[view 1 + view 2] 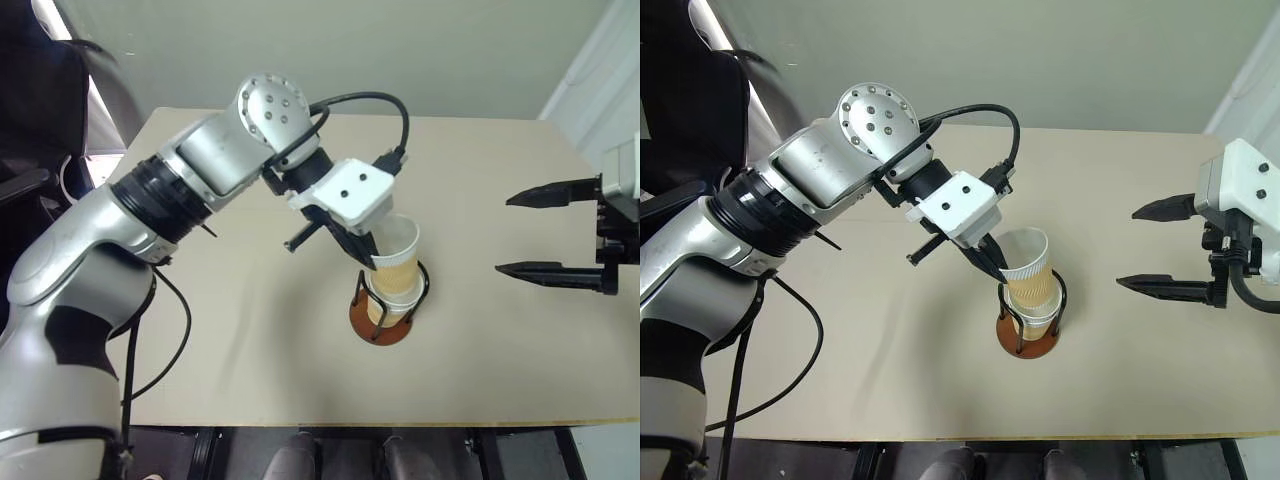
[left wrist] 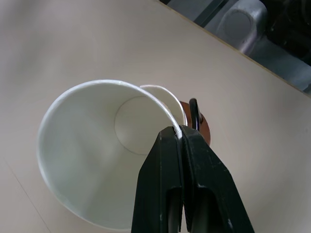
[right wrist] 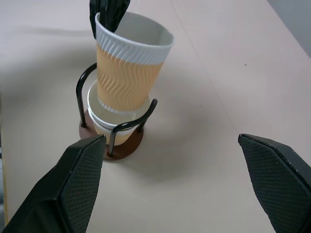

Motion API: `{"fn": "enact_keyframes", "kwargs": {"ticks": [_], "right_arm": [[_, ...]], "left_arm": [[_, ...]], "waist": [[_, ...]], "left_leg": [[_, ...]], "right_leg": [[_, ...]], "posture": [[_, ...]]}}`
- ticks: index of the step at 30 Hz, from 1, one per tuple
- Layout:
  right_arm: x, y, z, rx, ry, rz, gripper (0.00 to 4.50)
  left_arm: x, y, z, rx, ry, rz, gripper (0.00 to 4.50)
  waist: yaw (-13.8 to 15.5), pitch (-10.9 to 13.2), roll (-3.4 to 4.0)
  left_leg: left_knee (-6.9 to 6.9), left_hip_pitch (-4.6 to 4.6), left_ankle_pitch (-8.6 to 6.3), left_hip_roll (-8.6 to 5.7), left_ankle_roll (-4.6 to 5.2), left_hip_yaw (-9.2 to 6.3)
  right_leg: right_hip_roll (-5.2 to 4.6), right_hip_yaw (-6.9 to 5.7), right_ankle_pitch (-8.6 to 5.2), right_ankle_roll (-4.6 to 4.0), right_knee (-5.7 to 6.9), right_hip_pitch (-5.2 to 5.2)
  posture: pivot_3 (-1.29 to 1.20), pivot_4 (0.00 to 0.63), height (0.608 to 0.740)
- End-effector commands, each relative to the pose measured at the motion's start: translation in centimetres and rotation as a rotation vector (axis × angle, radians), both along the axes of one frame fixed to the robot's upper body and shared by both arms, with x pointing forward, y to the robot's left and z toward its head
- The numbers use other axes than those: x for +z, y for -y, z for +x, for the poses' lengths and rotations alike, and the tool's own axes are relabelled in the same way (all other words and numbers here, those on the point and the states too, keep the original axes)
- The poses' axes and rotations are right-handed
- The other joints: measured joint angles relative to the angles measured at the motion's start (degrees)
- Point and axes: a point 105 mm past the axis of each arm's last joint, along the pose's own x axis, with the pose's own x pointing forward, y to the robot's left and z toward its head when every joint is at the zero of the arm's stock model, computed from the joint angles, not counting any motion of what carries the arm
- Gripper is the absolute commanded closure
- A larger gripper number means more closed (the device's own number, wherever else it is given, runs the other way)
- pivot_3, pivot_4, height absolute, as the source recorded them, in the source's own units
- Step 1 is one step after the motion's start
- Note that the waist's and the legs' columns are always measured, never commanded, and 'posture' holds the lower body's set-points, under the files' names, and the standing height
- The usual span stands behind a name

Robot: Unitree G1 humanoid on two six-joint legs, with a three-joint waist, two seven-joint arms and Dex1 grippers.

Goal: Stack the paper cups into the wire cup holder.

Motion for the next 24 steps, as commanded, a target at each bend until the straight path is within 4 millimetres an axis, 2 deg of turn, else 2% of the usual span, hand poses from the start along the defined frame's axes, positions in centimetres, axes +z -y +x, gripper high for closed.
{"fn": "enact_keyframes", "kwargs": {"ticks": [1,13,16,24], "right_arm": [[1.5,-0.3,-0.5,0.001,0.076,-0.005,0.03],[1.4,-0.3,-0.3,-0.014,0.08,-0.001,0.03],[1.4,-0.3,-0.4,-0.017,0.079,-0.004,0.0],[1.2,-0.2,-0.2,-0.021,0.078,-0.006,0.0]], "left_arm": [[0.6,-0.2,-0.1,-0.034,0.045,0.036,4.5],[-0.3,0.6,0.1,-0.05,0.028,0.042,4.5],[-0.2,0.9,0.1,-0.057,0.028,0.036,3.85],[0.5,1.2,0.9,-0.03,0.046,-0.006,0.97]], "waist": [[0.0,0.0,0.0],[0.1,0.0,0.0],[0.1,0.0,0.0],[0.1,0.0,0.0]], "left_leg": [[0.0,0.0,0.0,0.0,0.0,0.0],[0.17,-0.05,-0.03,0.0,0.04,0.01],[0.3,-0.11,-0.05,0.0,0.08,0.01],[0.8,-0.21,-0.21,-0.02,0.22,0.01]], "right_leg": [[0.0,0.0,0.0,0.0,0.0,0.0],[0.0,0.0,-0.02,0.04,0.1,0.0],[0.0,-0.01,-0.05,0.08,0.15,0.0],[0.0,0.0,-0.07,0.19,0.19,-0.01]], "posture": [[0.0,0.15,0.74],[0.0,0.15,0.74],[0.0,0.15,0.74],[0.0,0.15,0.74]]}}
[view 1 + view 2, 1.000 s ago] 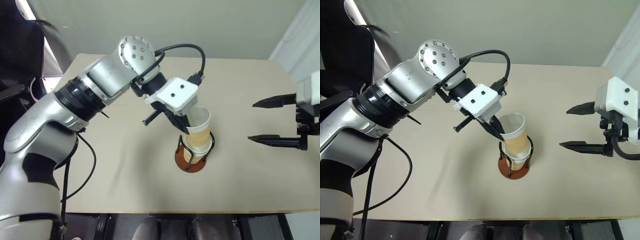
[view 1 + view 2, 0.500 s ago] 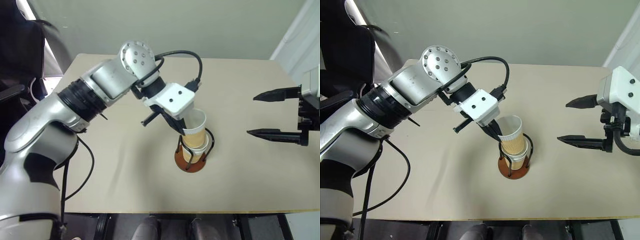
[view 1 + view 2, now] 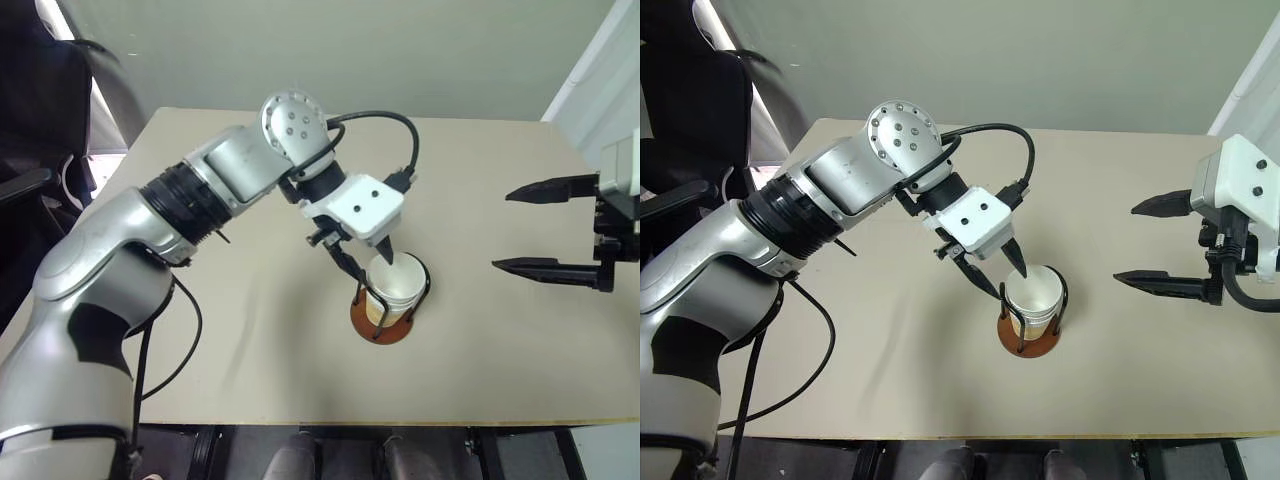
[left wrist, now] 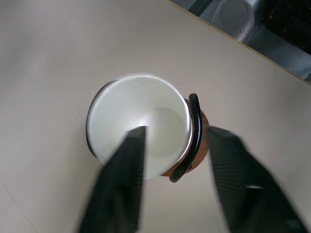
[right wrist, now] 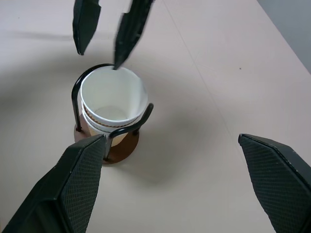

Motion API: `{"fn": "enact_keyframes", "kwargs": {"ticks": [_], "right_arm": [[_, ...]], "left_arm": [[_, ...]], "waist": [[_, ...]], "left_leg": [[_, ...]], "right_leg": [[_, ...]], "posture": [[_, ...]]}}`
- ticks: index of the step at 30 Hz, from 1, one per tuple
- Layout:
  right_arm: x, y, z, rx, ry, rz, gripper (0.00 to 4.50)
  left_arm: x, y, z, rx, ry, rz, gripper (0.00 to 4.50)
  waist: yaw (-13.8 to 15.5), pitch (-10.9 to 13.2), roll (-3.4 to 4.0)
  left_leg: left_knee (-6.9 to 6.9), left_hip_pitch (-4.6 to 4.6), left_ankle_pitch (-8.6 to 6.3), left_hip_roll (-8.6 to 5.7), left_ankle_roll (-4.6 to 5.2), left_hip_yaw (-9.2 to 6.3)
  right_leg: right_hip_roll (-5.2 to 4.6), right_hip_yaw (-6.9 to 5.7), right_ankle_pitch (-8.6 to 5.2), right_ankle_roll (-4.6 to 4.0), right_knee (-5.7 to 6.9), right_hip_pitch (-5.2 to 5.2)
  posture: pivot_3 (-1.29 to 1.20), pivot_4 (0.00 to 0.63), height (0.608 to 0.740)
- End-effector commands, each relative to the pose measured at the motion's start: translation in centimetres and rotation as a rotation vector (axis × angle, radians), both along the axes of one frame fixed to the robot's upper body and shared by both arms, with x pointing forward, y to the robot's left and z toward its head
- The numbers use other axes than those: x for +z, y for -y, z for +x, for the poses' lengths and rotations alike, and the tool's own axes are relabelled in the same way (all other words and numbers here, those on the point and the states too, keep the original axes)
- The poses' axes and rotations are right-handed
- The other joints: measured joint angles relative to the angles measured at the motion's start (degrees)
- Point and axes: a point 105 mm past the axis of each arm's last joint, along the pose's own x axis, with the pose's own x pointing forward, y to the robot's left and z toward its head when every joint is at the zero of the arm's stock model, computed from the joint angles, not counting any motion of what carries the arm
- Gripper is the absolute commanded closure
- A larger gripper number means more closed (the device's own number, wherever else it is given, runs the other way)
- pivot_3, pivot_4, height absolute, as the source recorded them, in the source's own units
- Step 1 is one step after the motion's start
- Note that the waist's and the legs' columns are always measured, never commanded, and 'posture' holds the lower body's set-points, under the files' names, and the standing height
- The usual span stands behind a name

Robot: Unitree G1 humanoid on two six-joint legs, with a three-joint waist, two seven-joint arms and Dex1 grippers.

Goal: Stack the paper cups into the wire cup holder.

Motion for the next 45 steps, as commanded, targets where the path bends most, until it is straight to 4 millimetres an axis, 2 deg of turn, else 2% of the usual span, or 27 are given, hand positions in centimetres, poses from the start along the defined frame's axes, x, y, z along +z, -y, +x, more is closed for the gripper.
{"fn": "enact_keyframes", "kwargs": {"ticks": [1,2,3,8,13,14,17,19,23,24,27,30,32,35,39,42,45], "right_arm": [[1.2,0.0,-0.3,-0.003,0.064,-0.006,0.0],[1.2,-0.1,-0.2,-0.002,0.066,-0.004,0.0],[1.2,-0.1,-0.1,-0.002,0.07,-0.001,0.0],[0.6,0.1,1.2,-0.037,0.076,0.036,0.0],[0.1,1.9,3.9,-0.153,0.106,0.08,0.0],[0.0,2.5,4.9,-0.2,0.12,0.125,0.0],[-2.0,4.1,8.6,-0.389,0.108,0.318,0.0],[-2.9,4.6,9.4,-0.444,0.091,0.36,0.0],[-6.2,5.8,11.8,-0.654,0.042,0.52,0.0],[-6.5,6.0,12.0,-0.684,0.039,0.537,0.0],[-8.7,8.3,12.9,-0.852,0.055,0.555,0.0],[-10.0,11.4,13.5,-1.038,0.097,0.562,0.0],[-10.6,13.1,13.6,-1.132,0.121,0.578,0.0],[-11.2,14.3,13.3,-1.203,0.135,0.599,0.0],[-12.1,15.6,12.8,-1.295,0.164,0.631,0.0],[-12.8,15.7,12.6,-1.324,0.17,0.645,0.0],[-12.9,15.9,12.5,-1.354,0.191,0.68,0.0]], "left_arm": [[1.8,0.2,0.1,-0.014,0.028,-0.05,0.6],[2.4,0.4,0.3,0.005,0.017,-0.086,0.23],[2.9,0.4,0.5,0.023,0.006,-0.122,0.06],[4.7,-2.0,2.5,0.203,-0.011,-0.312,0.06],[6.1,-4.2,3.5,0.378,-0.025,-0.531,0.06],[6.3,-5.0,4.0,0.436,-0.019,-0.595,0.06],[5.6,-9.9,6.3,0.747,-0.015,-0.845,0.06],[5.2,-11.2,6.8,0.859,-0.002,-0.932,0.06],[1.9,-17.2,8.3,1.265,-0.008,-1.184,0.06],[1.5,-17.9,8.4,1.32,-0.007,-1.215,0.06],[-0.9,-22.6,9.0,1.58,0.045,-1.351,0.06],[-3.3,-26.8,9.0,1.817,0.053,-1.46,0.06],[-5.5,-29.2,8.5,1.922,0.126,-1.419,0.06],[-7.7,-31.9,7.6,2.027,0.194,-1.39,0.06],[-9.7,-35.7,6.2,2.193,0.299,-1.409,0.06],[-11.1,-37.1,5.3,2.268,0.343,-1.401,0.06],[-11.7,-38.0,4.8,2.306,0.38,-1.413,0.06]], "waist": [[0.1,0.0,0.0],[0.1,0.0,0.0],[0.1,0.0,0.0],[-0.2,0.0,0.04],[-0.5,0.0,0.05],[-0.5,0.0,0.05],[-0.7,-0.1,0.08],[-0.9,-0.1,0.12],[-0.7,-0.1,0.12],[-0.7,-0.1,0.12],[-0.3,-0.1,0.12],[-0.2,-0.1,0.12],[-0.3,-0.1,0.13],[-0.3,-0.1,0.14],[-0.3,-0.1,0.12],[-0.2,-0.1,0.12],[-0.2,-0.1,0.13]], "left_leg": [[0.02,0.0,0.0,-0.01,0.0,0.0],[0.06,-0.01,-0.01,-0.02,0.01,0.0],[0.09,-0.02,-0.01,-0.03,0.01,0.0],[0.1,0.04,-0.01,-0.02,0.02,0.05],[0.13,0.07,0.01,-0.02,0.0,0.08],[0.18,0.05,0.01,-0.02,0.01,0.07],[0.24,0.15,0.02,-0.03,0.04,0.11],[0.17,0.34,0.04,-0.04,0.06,0.15],[0.1,0.31,0.16,-0.03,0.0,0.16],[0.12,0.35,0.16,-0.04,0.0,0.17],[0.16,0.35,0.16,-0.08,0.0,0.16],[0.13,0.43,0.16,-0.09,0.0,0.15],[0.1,0.48,0.17,-0.09,-0.01,0.14],[-0.03,0.59,0.21,-0.09,-0.09,0.17],[-0.04,0.62,0.25,-0.07,-0.18,0.14],[-0.03,0.71,0.25,-0.09,-0.18,0.14],[-0.04,0.83,0.23,-0.1,-0.2,0.15]], "right_leg": [[0.0,0.0,0.02,0.03,0.0,0.0],[-0.01,0.01,0.03,0.05,-0.01,0.01],[-0.02,0.01,0.03,0.06,-0.01,0.01],[-0.01,0.04,0.04,0.08,0.05,-0.01],[0.01,0.05,0.04,0.09,0.1,-0.03],[0.01,0.05,0.05,0.11,0.09,-0.03],[0.01,0.09,0.08,0.15,0.09,0.05],[0.04,0.14,0.08,0.15,0.12,0.12],[0.04,0.11,0.08,0.14,0.13,0.04],[0.05,0.11,0.08,0.14,0.12,0.09],[0.02,0.11,0.08,0.13,0.14,0.08],[0.01,0.11,0.1,0.11,0.1,0.17],[0.01,0.1,0.12,0.07,0.12,0.19],[0.02,0.14,0.14,0.0,0.15,0.19],[0.05,0.1,0.19,-0.12,0.17,0.19],[0.04,0.1,0.21,-0.15,0.17,0.32],[0.04,0.11,0.22,-0.16,0.17,0.41]], "posture": [[0.0,0.15,0.74],[0.0,0.15,0.74],[0.0,0.15,0.74],[0.0,0.15,0.74],[0.0,0.15,0.74],[0.0,0.15,0.74],[0.0,0.15,0.74],[0.0,0.15,0.74],[0.0,0.15,0.74],[0.0,0.15,0.74],[0.0,0.15,0.74],[0.0,0.15,0.74],[0.0,0.15,0.74],[0.0,0.15,0.74],[0.0,0.15,0.74],[0.0,0.15,0.74],[0.0,0.15,0.74]]}}
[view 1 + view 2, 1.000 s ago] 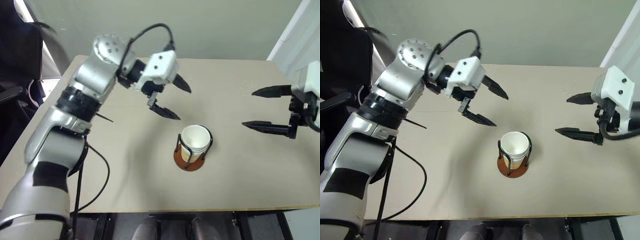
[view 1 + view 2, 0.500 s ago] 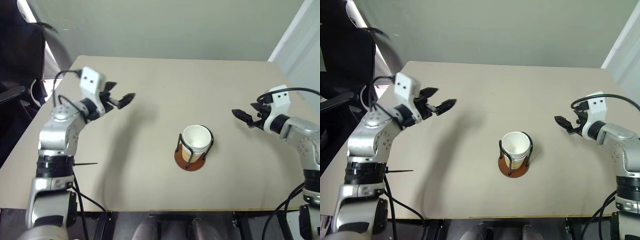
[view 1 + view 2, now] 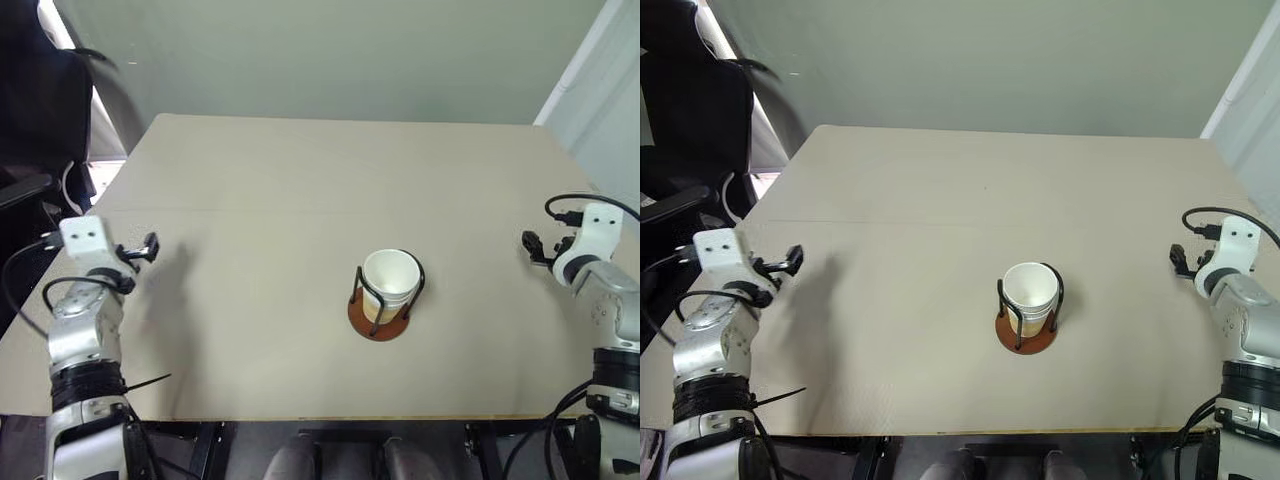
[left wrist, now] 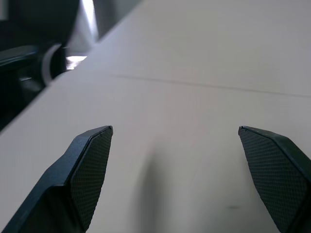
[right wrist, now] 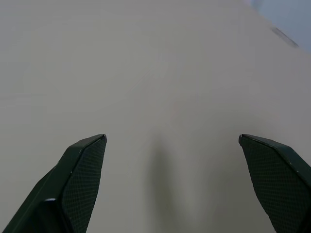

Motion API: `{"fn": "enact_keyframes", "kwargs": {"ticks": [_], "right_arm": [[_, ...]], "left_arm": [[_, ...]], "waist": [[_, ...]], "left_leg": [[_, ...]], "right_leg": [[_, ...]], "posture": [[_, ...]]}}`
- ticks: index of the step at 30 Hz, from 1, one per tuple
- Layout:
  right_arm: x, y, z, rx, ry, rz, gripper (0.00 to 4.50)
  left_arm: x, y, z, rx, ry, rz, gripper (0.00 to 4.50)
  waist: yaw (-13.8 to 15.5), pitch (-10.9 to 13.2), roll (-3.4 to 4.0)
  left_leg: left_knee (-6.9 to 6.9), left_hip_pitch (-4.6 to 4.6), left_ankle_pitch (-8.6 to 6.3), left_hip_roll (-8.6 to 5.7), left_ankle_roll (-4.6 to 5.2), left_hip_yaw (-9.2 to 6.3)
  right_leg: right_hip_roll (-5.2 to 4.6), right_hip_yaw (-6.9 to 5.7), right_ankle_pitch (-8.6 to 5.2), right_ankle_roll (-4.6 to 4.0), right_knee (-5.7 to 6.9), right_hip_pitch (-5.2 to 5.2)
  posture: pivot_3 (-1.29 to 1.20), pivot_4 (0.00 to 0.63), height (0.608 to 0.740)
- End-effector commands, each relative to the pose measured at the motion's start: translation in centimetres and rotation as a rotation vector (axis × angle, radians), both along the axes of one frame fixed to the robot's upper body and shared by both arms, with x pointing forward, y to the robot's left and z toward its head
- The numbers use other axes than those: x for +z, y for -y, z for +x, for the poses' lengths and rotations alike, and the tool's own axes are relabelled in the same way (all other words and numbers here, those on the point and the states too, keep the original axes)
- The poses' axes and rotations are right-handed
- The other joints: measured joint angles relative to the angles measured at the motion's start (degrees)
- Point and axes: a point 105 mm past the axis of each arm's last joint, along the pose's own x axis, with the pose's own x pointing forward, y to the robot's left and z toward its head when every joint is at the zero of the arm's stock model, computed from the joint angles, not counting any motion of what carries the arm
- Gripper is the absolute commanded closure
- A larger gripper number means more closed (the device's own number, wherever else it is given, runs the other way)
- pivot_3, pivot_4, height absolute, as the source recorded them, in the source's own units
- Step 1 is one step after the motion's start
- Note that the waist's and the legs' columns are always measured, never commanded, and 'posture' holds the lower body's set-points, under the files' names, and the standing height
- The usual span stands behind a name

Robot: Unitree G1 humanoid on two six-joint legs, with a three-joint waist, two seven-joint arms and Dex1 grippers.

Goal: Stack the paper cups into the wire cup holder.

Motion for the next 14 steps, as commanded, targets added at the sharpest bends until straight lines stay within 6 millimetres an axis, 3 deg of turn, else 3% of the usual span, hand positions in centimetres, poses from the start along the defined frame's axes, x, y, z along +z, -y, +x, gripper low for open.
{"fn": "enact_keyframes", "kwargs": {"ticks": [1,5,10,14], "right_arm": [[1.8,1.3,-0.4,-0.076,0.095,0.006,0.0],[1.1,1.7,-0.6,-0.102,0.079,-0.02,0.0],[-0.4,1.0,-0.6,-0.065,0.015,0.023,0.0],[-2.0,1.6,-0.7,-0.11,-0.022,0.052,0.0]], "left_arm": [[1.0,-1.3,-0.7,0.067,0.053,0.027,0.06],[-0.8,-1.7,-1.3,0.072,-0.016,0.061,0.06],[-1.4,-1.4,-1.3,0.055,-0.027,0.041,0.06],[-2.0,-1.0,-0.9,0.026,-0.041,0.02,0.06]], "waist": [[0.0,0.0,0.0],[0.0,0.0,0.0],[0.1,0.0,-0.01],[0.1,0.0,-0.01]], "left_leg": [[0.0,0.0,0.0,0.0,0.0,0.0],[0.0,0.02,-0.01,0.01,-0.04,-0.03],[-0.01,0.02,-0.03,0.0,-0.09,-0.03],[-0.02,0.02,-0.05,0.0,-0.14,-0.03]], "right_leg": [[0.0,0.0,0.01,-0.02,0.02,-0.01],[0.0,-0.03,0.03,-0.06,0.02,0.01],[0.01,-0.03,0.04,-0.07,0.02,0.0],[0.02,-0.03,0.06,-0.09,0.02,0.0]], "posture": [[0.0,0.15,0.74],[0.0,0.15,0.74],[0.0,0.15,0.74],[0.0,0.15,0.74]]}}
